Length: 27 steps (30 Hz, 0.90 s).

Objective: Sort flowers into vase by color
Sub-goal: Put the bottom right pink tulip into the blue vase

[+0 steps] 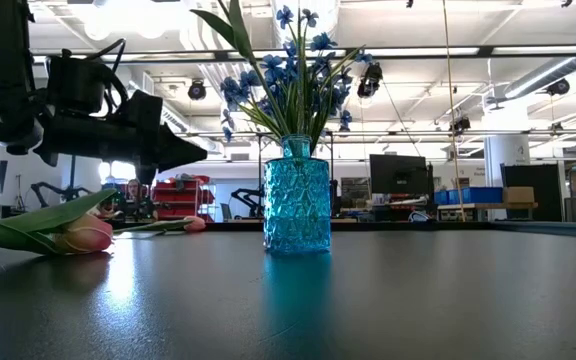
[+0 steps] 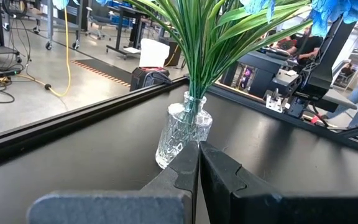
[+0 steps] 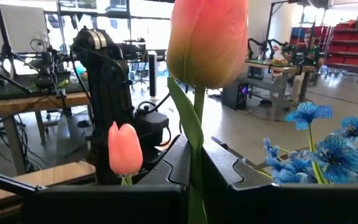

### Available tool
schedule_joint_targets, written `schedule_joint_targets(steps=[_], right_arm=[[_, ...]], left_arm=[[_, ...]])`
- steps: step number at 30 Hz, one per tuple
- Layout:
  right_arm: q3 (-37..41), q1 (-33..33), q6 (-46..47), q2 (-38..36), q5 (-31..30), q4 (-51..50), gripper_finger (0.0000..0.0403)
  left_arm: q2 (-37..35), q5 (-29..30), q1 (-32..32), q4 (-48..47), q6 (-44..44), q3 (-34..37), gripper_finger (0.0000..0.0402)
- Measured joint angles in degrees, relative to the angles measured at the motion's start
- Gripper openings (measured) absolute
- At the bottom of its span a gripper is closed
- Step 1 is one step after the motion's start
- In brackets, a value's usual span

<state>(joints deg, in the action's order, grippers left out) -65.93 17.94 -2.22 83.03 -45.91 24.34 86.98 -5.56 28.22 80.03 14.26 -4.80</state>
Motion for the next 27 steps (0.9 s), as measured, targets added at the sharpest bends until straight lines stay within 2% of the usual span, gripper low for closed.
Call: schedule_joint_targets(steps=[17, 27], right_arm=[[-4.11, 0.28, 2.31, 0.23, -0.62, -4.39, 0.0012], [-4.04, 0.27, 0.06, 4.67, -0.63, -4.29, 0.0012]], left_arm=[[0.00, 0.00, 0.00, 0.04, 0.00, 0.00, 0.0000], [0.00, 0.00, 0.00, 0.06, -0.02, 0.00, 0.0000]])
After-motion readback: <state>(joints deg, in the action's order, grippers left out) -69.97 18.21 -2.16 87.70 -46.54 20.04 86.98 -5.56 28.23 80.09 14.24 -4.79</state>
